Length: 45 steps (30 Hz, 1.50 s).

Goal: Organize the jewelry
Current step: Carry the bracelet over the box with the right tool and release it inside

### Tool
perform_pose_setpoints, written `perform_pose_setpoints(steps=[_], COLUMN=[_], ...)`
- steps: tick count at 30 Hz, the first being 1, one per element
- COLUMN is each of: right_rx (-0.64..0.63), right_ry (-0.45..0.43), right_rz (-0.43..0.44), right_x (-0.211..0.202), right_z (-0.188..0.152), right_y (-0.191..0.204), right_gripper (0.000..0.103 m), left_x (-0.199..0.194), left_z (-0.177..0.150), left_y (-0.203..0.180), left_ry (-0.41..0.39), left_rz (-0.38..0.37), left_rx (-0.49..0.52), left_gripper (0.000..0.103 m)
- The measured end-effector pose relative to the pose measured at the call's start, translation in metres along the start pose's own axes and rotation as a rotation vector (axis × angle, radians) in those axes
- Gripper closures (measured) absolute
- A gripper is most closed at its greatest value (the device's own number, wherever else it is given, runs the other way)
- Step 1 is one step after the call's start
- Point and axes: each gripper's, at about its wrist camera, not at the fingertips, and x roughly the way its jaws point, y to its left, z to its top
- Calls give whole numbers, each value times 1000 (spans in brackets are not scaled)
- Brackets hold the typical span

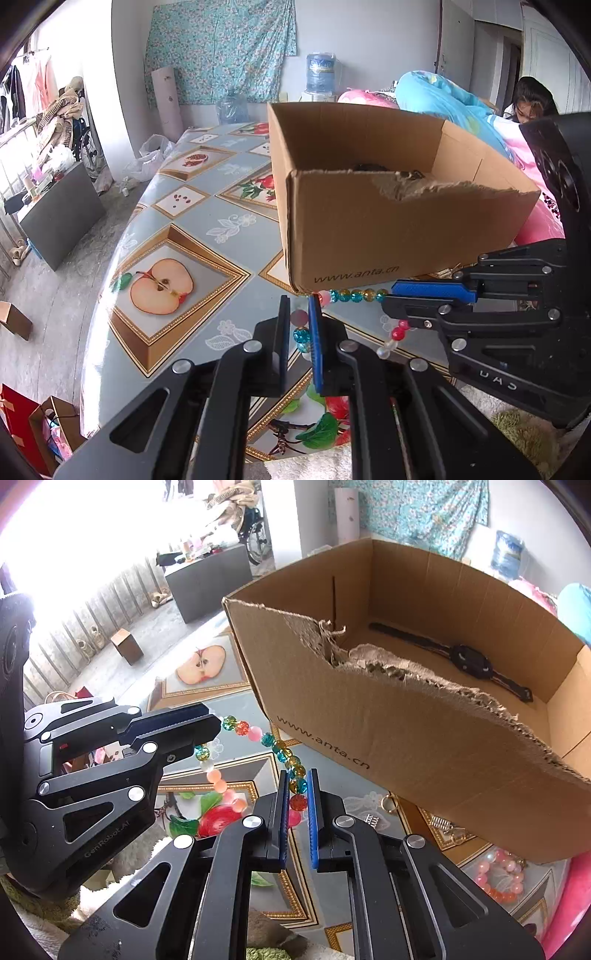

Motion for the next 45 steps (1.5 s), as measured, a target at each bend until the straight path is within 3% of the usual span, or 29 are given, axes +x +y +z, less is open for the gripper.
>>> perform_pose_setpoints(steps=[9,18,24,29,36,45], right_rx=[-17,-5,23,42,127,211], right_ry=[-105,-236,-331,-358,-264,-8], right_rz=[6,32,79,99,158,252], right_x=[-52,-101,-132,-130,-85,-12], right_z=[-12,-12,12,44,77,73], right_y=[2,-5,-28,-48,-82,-99], right_gripper=[96,96,96,96,96,96], left_x=[-57,-99,-117,-106,-54,23], left_z=[13,40,80,121,164,147], left_y=[-16,-23,-22,-20,-7,-9], left_ry=[-125,-241,-323,-356,-267,-48], left_rz=[-6,-61,-134,-176,-236,-212], left_rx=[20,29,25,30,-6,-4], left_gripper=[94,94,94,94,94,94])
